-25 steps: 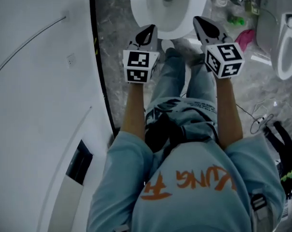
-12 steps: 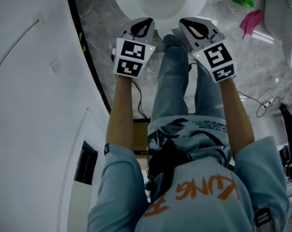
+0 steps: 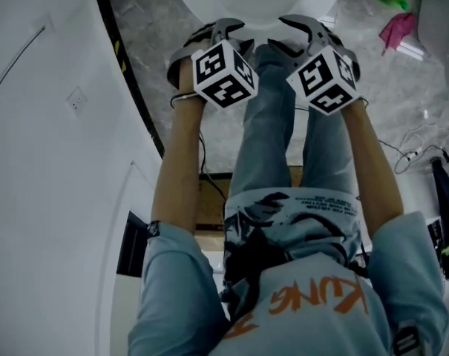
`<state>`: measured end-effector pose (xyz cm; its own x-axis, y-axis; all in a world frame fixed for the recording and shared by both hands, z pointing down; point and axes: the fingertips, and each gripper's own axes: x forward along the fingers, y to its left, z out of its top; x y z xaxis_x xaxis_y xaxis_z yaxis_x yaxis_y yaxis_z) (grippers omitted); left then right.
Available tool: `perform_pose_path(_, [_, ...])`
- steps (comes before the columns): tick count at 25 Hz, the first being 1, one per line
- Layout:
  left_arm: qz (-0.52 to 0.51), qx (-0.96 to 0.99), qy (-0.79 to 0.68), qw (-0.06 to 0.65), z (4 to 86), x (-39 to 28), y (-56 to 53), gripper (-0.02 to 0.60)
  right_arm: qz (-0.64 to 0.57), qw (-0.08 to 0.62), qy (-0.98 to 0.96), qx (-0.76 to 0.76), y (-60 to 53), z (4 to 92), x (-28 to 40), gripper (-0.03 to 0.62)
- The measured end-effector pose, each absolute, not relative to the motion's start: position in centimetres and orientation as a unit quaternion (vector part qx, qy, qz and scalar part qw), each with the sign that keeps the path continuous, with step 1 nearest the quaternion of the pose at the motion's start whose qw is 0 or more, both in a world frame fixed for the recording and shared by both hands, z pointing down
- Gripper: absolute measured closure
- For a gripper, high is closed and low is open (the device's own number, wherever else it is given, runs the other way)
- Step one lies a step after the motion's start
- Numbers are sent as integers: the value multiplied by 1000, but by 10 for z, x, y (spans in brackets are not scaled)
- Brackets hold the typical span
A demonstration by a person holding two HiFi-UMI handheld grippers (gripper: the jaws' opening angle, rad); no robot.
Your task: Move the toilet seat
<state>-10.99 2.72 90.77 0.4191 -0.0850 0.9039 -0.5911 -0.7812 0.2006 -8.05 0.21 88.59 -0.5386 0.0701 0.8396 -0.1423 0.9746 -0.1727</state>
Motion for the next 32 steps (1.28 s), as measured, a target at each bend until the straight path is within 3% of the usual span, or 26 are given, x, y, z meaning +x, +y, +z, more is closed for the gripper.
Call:
perform_pose_path(3, [520, 803, -178, 230, 920, -108, 32, 385, 53, 513, -855, -50, 9, 904, -84, 348])
perform_pose_path(7, [542, 804, -135, 203, 933, -107, 37, 367, -2, 542, -829, -140, 25, 930, -88, 318])
perform_pose_path(15, [541, 803, -147, 201, 940, -104, 37, 328, -69, 582, -780, -219, 50, 963, -81, 327])
perform_pose_path(19, [535, 801, -164, 212, 940, -100, 35, 321, -105, 586, -772, -224, 47, 971, -81, 372])
perform_pose_path(24, [544, 796, -164, 207, 943, -102, 35, 318, -92, 590, -767, -234, 47, 965, -82, 379])
perform_pose_path(32, [580, 791, -153, 120, 918, -108, 38, 317, -62, 574, -785, -224, 47, 926, -84, 384])
